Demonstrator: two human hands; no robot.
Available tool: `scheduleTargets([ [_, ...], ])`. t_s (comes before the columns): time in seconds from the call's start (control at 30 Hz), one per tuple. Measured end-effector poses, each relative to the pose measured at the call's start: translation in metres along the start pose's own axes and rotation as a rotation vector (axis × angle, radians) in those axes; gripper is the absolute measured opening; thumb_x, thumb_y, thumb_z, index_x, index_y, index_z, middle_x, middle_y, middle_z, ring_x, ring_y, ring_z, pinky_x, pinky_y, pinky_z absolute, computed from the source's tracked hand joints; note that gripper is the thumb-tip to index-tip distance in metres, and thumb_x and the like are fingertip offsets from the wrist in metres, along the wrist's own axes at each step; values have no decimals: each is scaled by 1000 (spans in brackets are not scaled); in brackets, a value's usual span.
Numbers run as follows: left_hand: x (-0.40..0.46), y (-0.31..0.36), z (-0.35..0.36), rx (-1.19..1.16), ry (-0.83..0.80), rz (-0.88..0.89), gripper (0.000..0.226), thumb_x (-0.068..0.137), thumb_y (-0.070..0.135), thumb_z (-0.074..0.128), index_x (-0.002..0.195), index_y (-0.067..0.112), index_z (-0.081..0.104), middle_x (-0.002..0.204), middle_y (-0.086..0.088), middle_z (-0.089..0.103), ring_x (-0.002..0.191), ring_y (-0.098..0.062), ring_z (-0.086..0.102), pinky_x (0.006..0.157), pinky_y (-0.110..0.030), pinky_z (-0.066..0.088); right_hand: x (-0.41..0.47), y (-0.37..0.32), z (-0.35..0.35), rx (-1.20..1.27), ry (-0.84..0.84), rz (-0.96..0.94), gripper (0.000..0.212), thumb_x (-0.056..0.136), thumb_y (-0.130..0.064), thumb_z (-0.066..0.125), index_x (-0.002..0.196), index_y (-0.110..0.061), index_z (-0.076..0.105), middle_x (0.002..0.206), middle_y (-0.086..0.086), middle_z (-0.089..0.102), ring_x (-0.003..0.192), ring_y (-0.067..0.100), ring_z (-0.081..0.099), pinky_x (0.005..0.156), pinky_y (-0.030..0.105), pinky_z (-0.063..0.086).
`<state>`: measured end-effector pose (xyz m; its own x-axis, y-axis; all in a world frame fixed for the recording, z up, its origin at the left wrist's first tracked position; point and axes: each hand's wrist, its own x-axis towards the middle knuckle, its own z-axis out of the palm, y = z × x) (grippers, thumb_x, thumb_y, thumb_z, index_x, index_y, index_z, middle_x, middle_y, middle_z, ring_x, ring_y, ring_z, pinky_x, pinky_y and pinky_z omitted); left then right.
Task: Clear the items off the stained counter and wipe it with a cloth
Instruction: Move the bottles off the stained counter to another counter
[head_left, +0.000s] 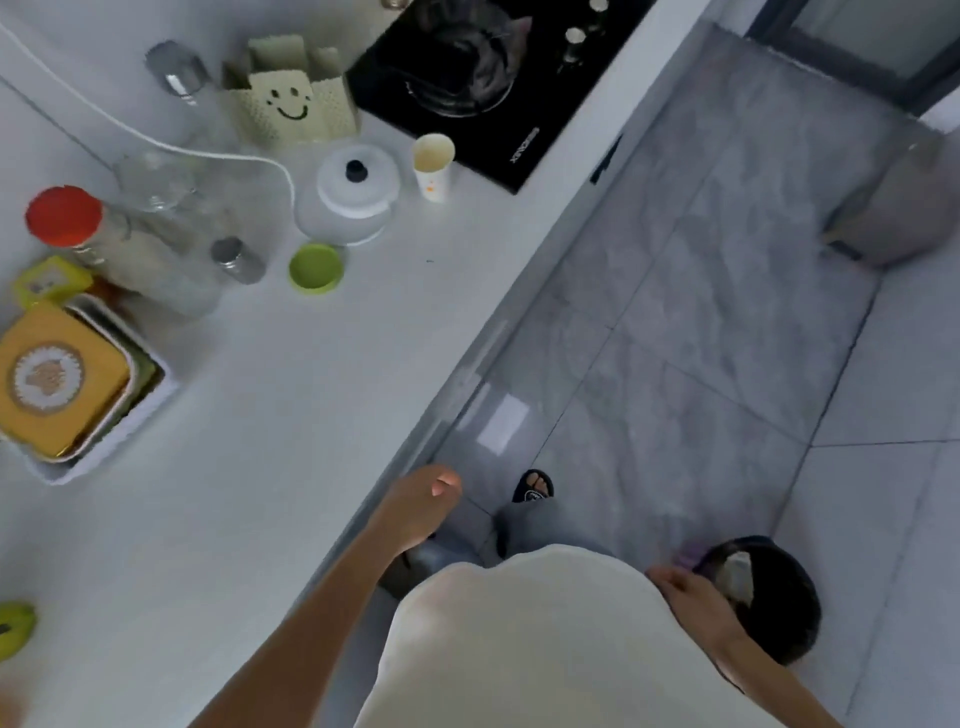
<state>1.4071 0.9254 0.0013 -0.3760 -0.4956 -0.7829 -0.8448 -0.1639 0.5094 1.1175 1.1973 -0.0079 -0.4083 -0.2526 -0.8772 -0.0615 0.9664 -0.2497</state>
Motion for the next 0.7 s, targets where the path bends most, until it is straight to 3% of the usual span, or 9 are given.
scheduleTargets([
  [0.1,26,32,9,69,10,-6,21,102,28,52,107,34,71,102,6,74,95,-17,71,88,-37,57,20,5,-27,106,15,49,27,100,-9,60,75,-8,70,72,17,68,71,22,58,72,42,49],
  [0.17,41,47,14,154,-23,-6,19,105,23,53,113,28,70,103,6,72,97,-18,71,87,-34,56,32,-3,-45,281,40,100,18,102,-9,58,90,-6,70,79,15,69,69,24,57,65,35,42],
  [0.27,51,65,18,195,-1,-46,15,105,20,58,103,30,68,97,3,71,96,-20,71,85,-32,54,53,-24,-78,375,71,79,17,105,-12,55,114,-6,68,105,18,73,78,25,62,62,30,43],
  [0.4,60,73,15,275,-42,-143,16,101,19,62,90,28,71,87,5,74,88,-16,73,83,-29,56,81,-64,-121,455,112,-30,18,104,-15,57,116,-9,68,106,13,74,87,26,67,72,35,48],
  [0.57,103,98,2,349,-111,-256,13,100,22,63,92,23,74,78,4,75,62,-7,66,53,-15,48,117,-109,-178,595,189,-90,16,101,-14,60,111,-16,72,103,7,75,85,22,70,70,27,50],
  [0.7,157,156,-10,264,-135,-314,21,105,17,56,94,20,73,79,-1,65,60,-13,52,45,-17,39,143,-133,-216,624,214,-69,13,100,-14,62,104,-20,72,99,6,76,79,21,70,68,30,49],
])
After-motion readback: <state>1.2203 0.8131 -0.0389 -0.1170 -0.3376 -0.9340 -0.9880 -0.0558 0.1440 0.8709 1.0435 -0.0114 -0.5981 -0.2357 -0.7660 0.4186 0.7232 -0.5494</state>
